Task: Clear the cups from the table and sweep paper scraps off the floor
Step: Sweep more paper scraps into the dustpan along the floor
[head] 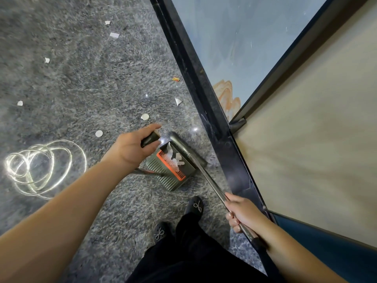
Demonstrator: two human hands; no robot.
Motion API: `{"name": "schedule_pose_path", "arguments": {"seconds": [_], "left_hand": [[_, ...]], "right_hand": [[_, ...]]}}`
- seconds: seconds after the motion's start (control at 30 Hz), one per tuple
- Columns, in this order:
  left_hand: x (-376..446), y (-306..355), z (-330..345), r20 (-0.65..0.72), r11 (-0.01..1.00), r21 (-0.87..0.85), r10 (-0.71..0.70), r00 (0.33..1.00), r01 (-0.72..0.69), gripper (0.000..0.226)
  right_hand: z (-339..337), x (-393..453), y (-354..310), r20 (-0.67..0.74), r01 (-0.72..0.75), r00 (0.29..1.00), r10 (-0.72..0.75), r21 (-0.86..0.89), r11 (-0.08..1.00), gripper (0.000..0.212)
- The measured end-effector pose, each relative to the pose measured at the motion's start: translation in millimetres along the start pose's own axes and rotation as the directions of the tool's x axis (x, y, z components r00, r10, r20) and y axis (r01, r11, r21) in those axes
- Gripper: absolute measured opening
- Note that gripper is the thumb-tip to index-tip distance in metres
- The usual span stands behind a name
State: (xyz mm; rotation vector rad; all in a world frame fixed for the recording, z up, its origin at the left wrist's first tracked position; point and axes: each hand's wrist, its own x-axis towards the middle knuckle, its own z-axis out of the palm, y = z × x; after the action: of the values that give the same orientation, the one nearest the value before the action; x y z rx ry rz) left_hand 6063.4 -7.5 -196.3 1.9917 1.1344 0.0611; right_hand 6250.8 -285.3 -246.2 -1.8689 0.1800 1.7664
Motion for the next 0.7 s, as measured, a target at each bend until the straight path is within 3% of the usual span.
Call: {"name": "schedule_pose_path", "arguments": {"seconds": [0.23, 0.37, 0.53, 0.7], "left_hand": [[2, 1, 5, 0.011, 1.000, 0.020, 0.016, 1.000, -0.017, 0.044], [2, 1, 8, 0.002, 1.000, 0.024, 0.014, 1.000, -0.014, 0.043], [5, 8, 9, 0.000, 0.999, 0.035, -0.008, 1.000, 0.008, 0.043], [4, 13, 6, 0.012, 0.998, 0.056, -0.022, 1.000, 0.022, 0.044]], "right_hand": [[-20, 22, -28, -0.105, 0.056, 0.993, -0.051, 0.047, 0.997, 0.051], [-19, 49, -43, -0.121, 0.034, 0.992, -0.044, -0.080, 0.996, 0.052], [-6, 45, -23, -0.029, -0.002, 1.000, -0.004, -0.201, 0.980, 0.051], [-1, 31, -17, 0.068, -0.082, 0.994, 0.087, -0.072, 0.994, 0.051]]}}
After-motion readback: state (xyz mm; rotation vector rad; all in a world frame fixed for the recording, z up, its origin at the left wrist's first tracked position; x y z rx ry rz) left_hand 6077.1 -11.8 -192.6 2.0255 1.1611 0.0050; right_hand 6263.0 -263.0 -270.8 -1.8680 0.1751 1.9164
